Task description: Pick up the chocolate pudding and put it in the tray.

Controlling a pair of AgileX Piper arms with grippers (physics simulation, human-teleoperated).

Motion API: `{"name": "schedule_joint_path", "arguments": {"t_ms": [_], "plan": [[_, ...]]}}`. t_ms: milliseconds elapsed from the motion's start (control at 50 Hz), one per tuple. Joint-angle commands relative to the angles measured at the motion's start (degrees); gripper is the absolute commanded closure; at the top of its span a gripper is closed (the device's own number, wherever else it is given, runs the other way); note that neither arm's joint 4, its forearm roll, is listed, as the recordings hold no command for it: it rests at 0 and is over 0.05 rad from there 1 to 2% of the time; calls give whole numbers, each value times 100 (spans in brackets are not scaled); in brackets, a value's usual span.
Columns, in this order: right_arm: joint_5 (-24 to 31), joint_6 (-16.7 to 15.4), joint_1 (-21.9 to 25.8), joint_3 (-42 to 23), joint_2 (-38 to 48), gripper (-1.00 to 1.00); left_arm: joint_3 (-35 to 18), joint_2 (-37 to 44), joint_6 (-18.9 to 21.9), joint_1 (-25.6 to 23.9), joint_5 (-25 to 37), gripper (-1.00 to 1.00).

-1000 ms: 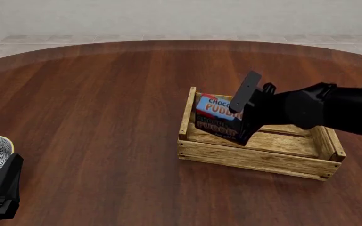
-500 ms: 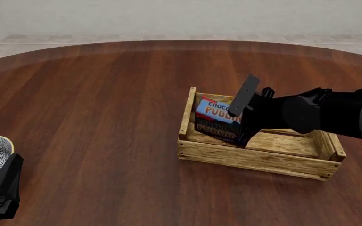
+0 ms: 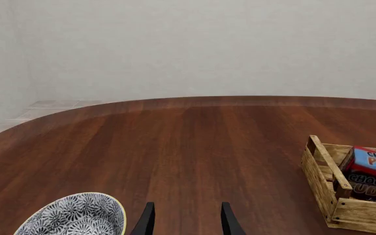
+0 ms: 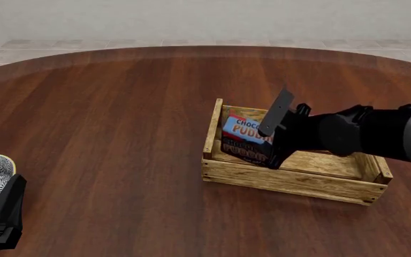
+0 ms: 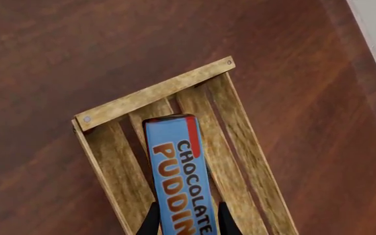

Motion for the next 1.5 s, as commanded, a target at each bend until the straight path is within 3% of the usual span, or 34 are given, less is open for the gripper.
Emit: {"name": "schedule_joint_path", "arguments": {"t_ms": [20, 960, 980, 1500], "plan": [[-65, 122, -14, 53, 5, 100, 0, 0, 0, 0, 0, -100], [-249, 222, -140, 97, 213, 100, 0, 0, 0, 0, 0, -100], [-260, 217, -170, 83, 232, -100, 0, 0, 0, 0, 0, -100], [-87, 343, -247, -94, 80, -100, 0, 0, 0, 0, 0, -100]]}}
